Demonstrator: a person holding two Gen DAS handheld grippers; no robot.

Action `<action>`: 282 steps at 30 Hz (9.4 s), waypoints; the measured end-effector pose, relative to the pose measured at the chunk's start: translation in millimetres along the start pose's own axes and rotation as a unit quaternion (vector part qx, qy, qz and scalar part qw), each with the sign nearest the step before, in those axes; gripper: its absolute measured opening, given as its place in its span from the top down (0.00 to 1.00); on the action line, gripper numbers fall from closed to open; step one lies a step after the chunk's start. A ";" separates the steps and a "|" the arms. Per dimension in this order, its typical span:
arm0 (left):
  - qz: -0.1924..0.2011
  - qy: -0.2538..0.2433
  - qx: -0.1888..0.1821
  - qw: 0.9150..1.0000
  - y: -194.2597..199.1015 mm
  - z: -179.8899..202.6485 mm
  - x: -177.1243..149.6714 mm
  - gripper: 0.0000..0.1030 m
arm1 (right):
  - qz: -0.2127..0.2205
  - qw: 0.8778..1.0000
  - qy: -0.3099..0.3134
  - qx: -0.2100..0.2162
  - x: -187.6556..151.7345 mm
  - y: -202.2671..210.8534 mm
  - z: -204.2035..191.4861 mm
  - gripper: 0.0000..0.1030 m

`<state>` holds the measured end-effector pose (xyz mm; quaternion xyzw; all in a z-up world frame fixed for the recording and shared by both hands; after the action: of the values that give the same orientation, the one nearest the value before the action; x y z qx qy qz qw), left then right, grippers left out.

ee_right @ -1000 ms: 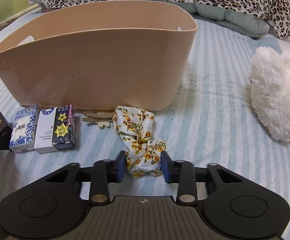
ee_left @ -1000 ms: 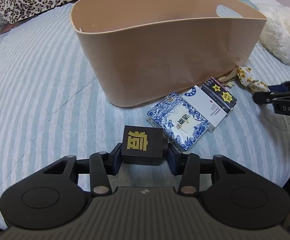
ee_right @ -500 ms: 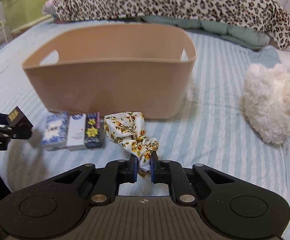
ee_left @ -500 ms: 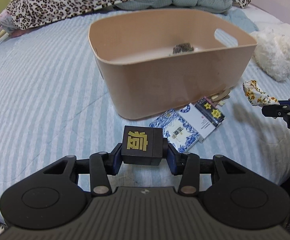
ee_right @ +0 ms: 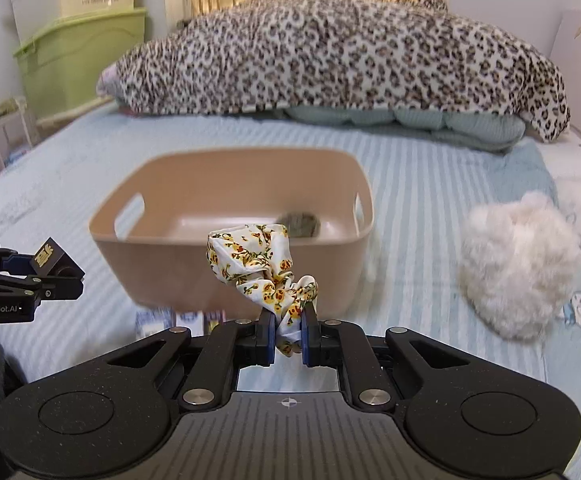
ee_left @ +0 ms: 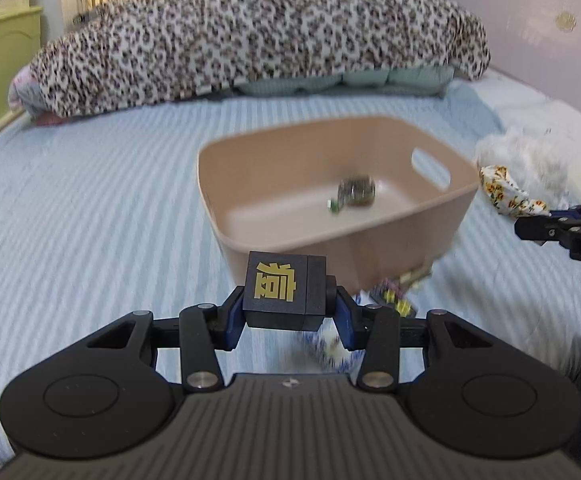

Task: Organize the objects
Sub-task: 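Lift both items over the basket and open both tools to release them, then grasp the blue-and-white box with the left tool while the right tool grasps the star-printed box, then carry both boxes over the basket and open both tools to drop them, then grasp the white box with the left tool while the right tool grasps the beige hair clips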

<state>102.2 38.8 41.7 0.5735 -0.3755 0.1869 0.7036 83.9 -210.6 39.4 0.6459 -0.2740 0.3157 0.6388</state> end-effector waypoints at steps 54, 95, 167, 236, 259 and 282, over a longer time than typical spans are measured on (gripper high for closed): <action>-0.010 -0.023 0.063 0.998 -92.2 -13.1 74.4 0.25 | -0.016 0.999 0.019 -0.022 63.4 -90.4 -11.4 0.35; -0.122 0.079 0.013 0.989 -124.3 -8.6 -42.5 0.09 | -0.119 0.993 0.025 -0.010 -46.2 -101.0 -22.3 0.23; -0.017 0.061 0.008 0.998 -28.8 0.6 -1.9 0.54 | -0.042 0.998 -0.013 0.049 -3.4 -47.7 -15.2 0.79; -0.086 0.060 0.029 0.994 -114.6 69.3 -4.4 0.17 | -0.112 0.994 -0.006 -0.021 -38.9 -94.5 25.8 0.24; -0.134 0.049 0.041 0.989 -147.0 34.4 -29.6 0.85 | -0.141 0.990 0.014 -0.011 -42.3 -136.7 -4.9 0.22; -0.114 0.079 0.028 0.990 -133.5 -15.7 -40.3 0.85 | -0.100 0.994 0.047 -0.018 -36.0 -163.8 -33.5 0.47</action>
<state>173.7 24.1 -78.2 0.6154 -0.2455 0.1607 0.7316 182.5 -173.4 -95.2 0.6432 -0.1832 0.2754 0.6905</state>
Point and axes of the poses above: each gripper's, at about its wrist camera, not at the fingertips, and y roughly against the way its jaws point, z to its right, x to its top, the point moved 2 cm from there along -y, roughly the way its jaws point, and after that the axes turned 6 degrees about -x, right-handed, at the moved point
